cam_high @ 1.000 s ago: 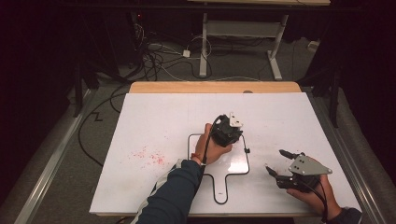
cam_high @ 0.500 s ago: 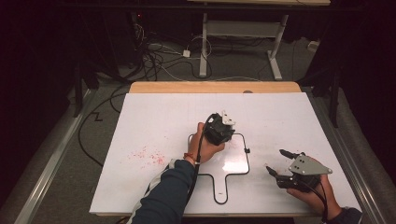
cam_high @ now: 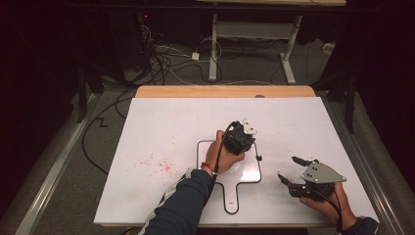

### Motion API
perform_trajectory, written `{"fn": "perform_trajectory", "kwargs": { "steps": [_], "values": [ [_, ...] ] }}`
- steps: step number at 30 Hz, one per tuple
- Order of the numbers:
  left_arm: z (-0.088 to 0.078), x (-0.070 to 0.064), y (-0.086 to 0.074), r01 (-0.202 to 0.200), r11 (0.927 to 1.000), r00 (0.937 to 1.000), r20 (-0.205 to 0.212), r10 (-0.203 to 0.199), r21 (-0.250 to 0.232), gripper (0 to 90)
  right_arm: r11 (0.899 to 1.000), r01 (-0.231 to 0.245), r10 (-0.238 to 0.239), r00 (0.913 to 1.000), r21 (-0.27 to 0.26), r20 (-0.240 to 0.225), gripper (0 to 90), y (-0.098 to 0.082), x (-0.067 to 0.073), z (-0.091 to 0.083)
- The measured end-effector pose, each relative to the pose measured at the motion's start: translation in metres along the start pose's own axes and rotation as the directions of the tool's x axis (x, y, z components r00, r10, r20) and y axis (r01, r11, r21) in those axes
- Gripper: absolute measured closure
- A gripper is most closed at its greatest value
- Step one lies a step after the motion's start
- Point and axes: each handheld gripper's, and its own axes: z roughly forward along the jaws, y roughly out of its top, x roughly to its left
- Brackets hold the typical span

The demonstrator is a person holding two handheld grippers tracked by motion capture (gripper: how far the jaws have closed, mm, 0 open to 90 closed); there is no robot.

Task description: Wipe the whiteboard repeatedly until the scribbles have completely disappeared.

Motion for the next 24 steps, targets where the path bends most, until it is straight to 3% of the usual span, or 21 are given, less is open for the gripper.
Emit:
{"fn": "perform_trajectory", "kwargs": {
  "steps": [3, 6, 11, 15, 17, 19, 24],
  "values": [
    [0.001, 0.007, 0.000, 0.020, 0.9998, 0.9992, -0.033, -0.020, 0.007, 78.4, 1.000, 0.000, 0.000, 1.0000, 0.001, 0.000, 28.0, -0.001, 0.000, -0.001],
    [0.000, 0.015, -0.002, 0.057, 0.9984, 0.9984, -0.004, -0.057, 0.005, 78.4, 1.000, 0.000, 0.000, 1.0000, 0.000, 0.002, 28.0, -0.001, -0.001, -0.002],
    [-0.011, 0.007, -0.007, -0.045, 0.9970, 0.9984, -0.033, 0.047, 0.063, 78.3, 1.000, -0.002, 0.003, 0.9999, -0.005, 0.015, 28.0, -0.001, -0.002, -0.005],
    [-0.026, 0.027, -0.025, 0.004, 0.9968, 0.9989, -0.047, 0.000, 0.079, 78.3, 1.000, -0.004, 0.005, 0.9998, -0.006, 0.020, 28.1, -0.001, -0.002, -0.005],
    [-0.033, 0.034, -0.033, 0.021, 0.9967, 0.9998, -0.007, -0.020, 0.079, 78.3, 1.000, -0.002, 0.003, 0.9998, -0.003, 0.019, 28.1, 0.000, -0.002, -0.005],
    [-0.040, 0.036, -0.041, 0.005, 0.9959, 1.0000, -0.001, -0.005, 0.090, 78.3, 1.000, -0.003, 0.003, 0.9998, -0.003, 0.020, 28.0, 0.000, -0.001, -0.004],
    [-0.056, 0.041, -0.057, 0.007, 0.9985, 0.9989, 0.045, -0.009, 0.054, 78.3, 1.000, -0.003, 0.003, 0.9999, -0.001, 0.014, 28.1, 0.002, -0.001, -0.002]
  ]
}}
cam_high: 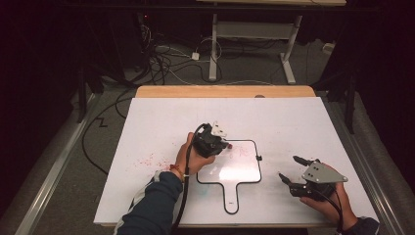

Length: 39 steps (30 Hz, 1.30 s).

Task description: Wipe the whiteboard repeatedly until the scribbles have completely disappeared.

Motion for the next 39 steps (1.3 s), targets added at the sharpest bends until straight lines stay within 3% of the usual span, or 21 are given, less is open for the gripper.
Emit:
{"fn": "perform_trajectory", "kwargs": {
  "steps": [6, 11, 18, 22, 24, 25, 26, 31, 34, 39],
  "values": [
    [-0.020, 0.010, -0.017, 0.017, 0.9998, 0.9998, 0.008, -0.016, -0.010, 78.3, 1.000, 0.003, -0.003, 1.0000, 0.000, -0.006, 28.0, 0.000, 0.001, 0.002],
    [-0.033, 0.015, -0.026, 0.014, 0.9996, 0.9999, -0.003, -0.014, 0.023, 78.3, 1.000, 0.003, -0.003, 0.9999, 0.011, -0.012, 28.1, 0.000, 0.002, 0.002],
    [-0.037, 0.008, -0.030, 0.008, 0.9999, 0.9998, 0.016, -0.008, 0.012, 78.3, 1.000, 0.003, -0.003, 0.9996, 0.005, -0.029, 29.4, 0.006, 0.005, 0.006],
    [-0.039, 0.001, -0.027, 0.000, 0.9999, 0.9989, 0.048, 0.001, -0.016, 78.3, 1.000, 0.008, -0.009, 0.9975, -0.008, -0.070, 34.1, 0.018, 0.008, 0.015],
    [-0.039, -0.004, -0.025, -0.009, 0.9997, 0.9980, 0.062, 0.010, -0.023, 78.2, 1.000, 0.023, -0.025, 0.9942, -0.020, -0.105, 35.9, 0.028, 0.010, 0.021],
    [-0.040, -0.007, -0.023, -0.016, 0.9996, 0.9967, 0.079, 0.018, -0.025, 78.2, 0.998, 0.049, -0.053, 0.9888, -0.032, -0.140, 36.3, 0.041, 0.014, 0.033],
    [-0.040, -0.009, -0.022, -0.021, 0.9994, 0.9962, 0.084, 0.023, -0.027, 78.2, 0.998, 0.049, -0.053, 0.9888, -0.032, -0.140, 36.3, 0.041, 0.014, 0.033],
    [-0.045, -0.021, -0.013, -0.035, 0.9976, 0.9914, 0.124, 0.042, -0.061, 78.1, 0.991, 0.125, -0.132, 0.9665, -0.046, -0.220, 42.3, 0.072, 0.037, 0.072],
    [-0.049, -0.028, -0.010, -0.059, 0.9965, 0.9886, 0.135, 0.066, -0.059, 78.1, 0.987, 0.148, -0.160, 0.9567, -0.064, -0.243, 46.4, 0.082, 0.047, 0.088],
    [-0.049, -0.034, -0.010, -0.074, 0.9963, 0.9869, 0.140, 0.079, -0.044, 78.1, 0.984, 0.162, -0.176, 0.9472, -0.072, -0.268, 54.8, 0.091, 0.056, 0.098]
  ]
}}
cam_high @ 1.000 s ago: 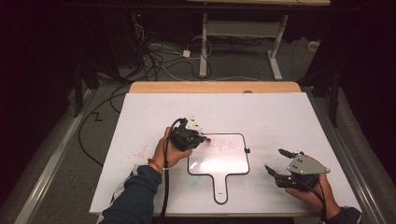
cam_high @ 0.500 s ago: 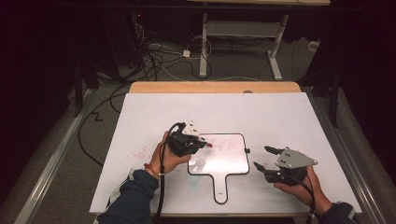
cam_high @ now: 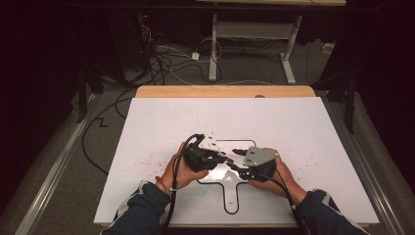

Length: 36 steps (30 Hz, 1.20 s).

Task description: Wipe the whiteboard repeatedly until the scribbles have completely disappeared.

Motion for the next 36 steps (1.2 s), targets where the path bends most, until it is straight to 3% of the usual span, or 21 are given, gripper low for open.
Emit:
{"fn": "perform_trajectory", "kwargs": {
  "steps": [3, 6, 13, 15, 19, 23, 24, 28, 29, 32, 33, 36],
  "values": [
    [-0.001, -0.002, 0.001, 0.001, 1.0000, 1.0000, 0.007, -0.001, -0.003, 78.0, 1.000, 0.010, -0.010, 1.0000, 0.017, 0.000, 66.2, 0.004, 0.002, 0.012],
    [-0.002, -0.003, 0.002, -0.003, 0.9999, 1.0000, 0.009, 0.003, -0.014, 78.0, 1.000, 0.004, -0.004, 0.9998, 0.017, -0.018, 71.4, 0.005, 0.002, 0.015],
    [0.002, -0.008, 0.006, -0.031, 0.9992, 0.9992, -0.024, 0.032, 0.023, 78.0, 0.999, 0.034, -0.034, 0.9994, 0.029, -0.009, 74.6, 0.010, 0.006, 0.018],
    [0.001, -0.008, 0.006, -0.031, 0.9992, 0.9993, -0.022, 0.031, 0.024, 78.0, 0.999, 0.020, -0.019, 0.9998, 0.026, -0.009, 67.8, 0.009, 0.006, 0.019],
    [0.001, -0.007, 0.007, -0.028, 0.9995, 0.9994, -0.019, 0.029, 0.015, 77.5, 1.000, 0.019, -0.019, 0.9993, 0.017, -0.031, 81.0, 0.009, 0.006, 0.017],
    [-0.003, -0.007, 0.007, -0.027, 0.9993, 0.9994, -0.024, 0.026, -0.027, 75.1, 1.000, 0.003, -0.002, 0.9991, 0.012, -0.043, 81.2, 0.008, 0.006, 0.017],
    [-0.005, -0.008, 0.007, -0.024, 0.9982, 0.9993, -0.031, 0.022, -0.054, 69.7, 1.000, -0.022, 0.023, 0.9987, 0.004, -0.046, 81.2, 0.006, 0.003, 0.017],
    [-0.014, -0.006, 0.008, 0.008, 0.9883, 0.9995, -0.030, -0.013, -0.152, 76.5, 0.998, -0.065, 0.065, 0.9963, 0.001, -0.057, 81.2, 0.003, -0.003, 0.017],
    [-0.014, -0.006, 0.008, 0.005, 0.9878, 0.9999, -0.015, -0.007, -0.156, 77.0, 0.997, -0.071, 0.071, 0.9955, 0.000, -0.062, 81.1, 0.003, -0.003, 0.017],
    [-0.011, -0.010, 0.010, -0.018, 0.9903, 0.9994, -0.031, 0.014, -0.138, 78.0, 0.998, -0.065, 0.065, 0.9955, 0.009, -0.069, 80.2, 0.003, -0.002, 0.019],
    [-0.009, -0.011, 0.010, -0.022, 0.9921, 0.9992, -0.034, 0.018, -0.123, 78.1, 0.997, -0.073, 0.073, 0.9947, 0.000, -0.072, 74.5, 0.003, -0.001, 0.019],
    [-0.004, -0.011, 0.010, -0.035, 0.9949, 0.9989, -0.036, 0.031, -0.095, 78.1, 0.997, -0.076, 0.076, 0.9948, -0.005, -0.068, 74.9, 0.003, -0.001, 0.017]
  ]
}}
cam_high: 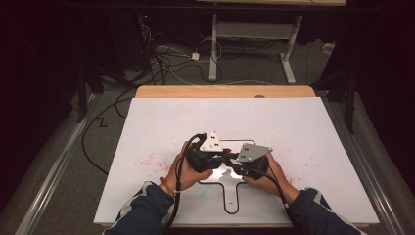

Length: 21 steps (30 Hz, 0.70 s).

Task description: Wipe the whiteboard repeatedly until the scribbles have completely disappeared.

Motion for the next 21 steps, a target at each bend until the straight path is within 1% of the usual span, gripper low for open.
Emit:
{"fn": "perform_trajectory", "kwargs": {
  "steps": [2, 4, 6, 7, 9, 11, 13, 15, 16, 18, 19, 20, 21],
  "values": [
    [0.001, 0.000, 0.000, 0.001, 1.0000, 1.0000, -0.007, -0.001, 0.006, 78.1, 1.000, -0.015, 0.015, 0.9999, -0.016, 0.002, 74.7, 0.000, -0.002, -0.003],
    [0.000, 0.002, -0.001, 0.010, 1.0000, 0.9999, -0.006, -0.010, -0.001, 78.1, 1.000, -0.015, 0.015, 0.9999, -0.026, 0.005, 79.3, 0.000, -0.003, -0.004],
    [0.001, 0.003, -0.001, 0.007, 0.9999, 0.9999, -0.013, -0.007, 0.014, 78.1, 0.999, -0.023, 0.023, 0.9997, -0.028, 0.001, 77.8, 0.000, -0.003, -0.005],
    [0.001, 0.003, -0.002, 0.006, 0.9999, 0.9999, -0.011, -0.006, 0.015, 78.1, 0.999, -0.024, 0.024, 0.9997, -0.038, 0.004, 77.4, 0.000, -0.003, -0.005],
    [0.002, 0.003, -0.002, 0.007, 0.9997, 0.9999, -0.016, -0.007, 0.022, 78.1, 0.999, -0.022, 0.022, 0.9997, -0.041, 0.008, 76.7, 0.000, -0.003, -0.006],
    [0.002, 0.003, -0.002, 0.011, 0.9998, 0.9998, -0.015, -0.010, 0.015, 78.1, 0.999, -0.023, 0.023, 0.9997, -0.047, 0.001, 81.1, 0.000, -0.003, -0.007],
    [0.003, 0.003, -0.002, 0.006, 0.9999, 0.9998, -0.017, -0.006, 0.014, 78.0, 0.999, -0.012, 0.013, 0.9999, -0.043, 0.011, 81.4, 0.001, -0.001, -0.007],
    [0.003, 0.003, -0.003, 0.018, 0.9998, 0.9996, -0.023, -0.018, -0.001, 77.5, 0.999, -0.017, 0.017, 0.9998, -0.043, 0.013, 81.5, 0.000, -0.001, -0.007],
    [0.001, 0.002, -0.004, 0.013, 0.9999, 0.9996, -0.024, -0.013, -0.011, 75.3, 0.999, -0.014, 0.015, 0.9997, -0.044, 0.017, 81.5, 0.000, -0.001, -0.007],
    [-0.004, 0.001, -0.005, 0.000, 0.9994, 0.9994, -0.034, -0.001, -0.036, 63.8, 0.998, -0.029, 0.030, 0.9991, -0.049, 0.029, 81.5, -0.001, -0.005, -0.008],
    [-0.009, 0.000, -0.008, -0.005, 0.9986, 0.9982, -0.060, 0.002, -0.052, 60.2, 0.998, -0.037, 0.039, 0.9986, -0.052, 0.035, 81.5, -0.002, -0.007, -0.008],
    [-0.012, 0.000, -0.010, -0.001, 0.9980, 0.9963, -0.086, -0.005, -0.064, 55.1, 0.996, -0.067, 0.069, 0.9967, -0.064, 0.042, 81.6, -0.004, -0.011, -0.010],
    [-0.016, -0.001, -0.013, 0.002, 0.9975, 0.9931, -0.117, -0.011, -0.070, 46.9, 0.993, -0.091, 0.094, 0.9945, -0.070, 0.046, 81.6, -0.005, -0.014, -0.011]
  ]
}}
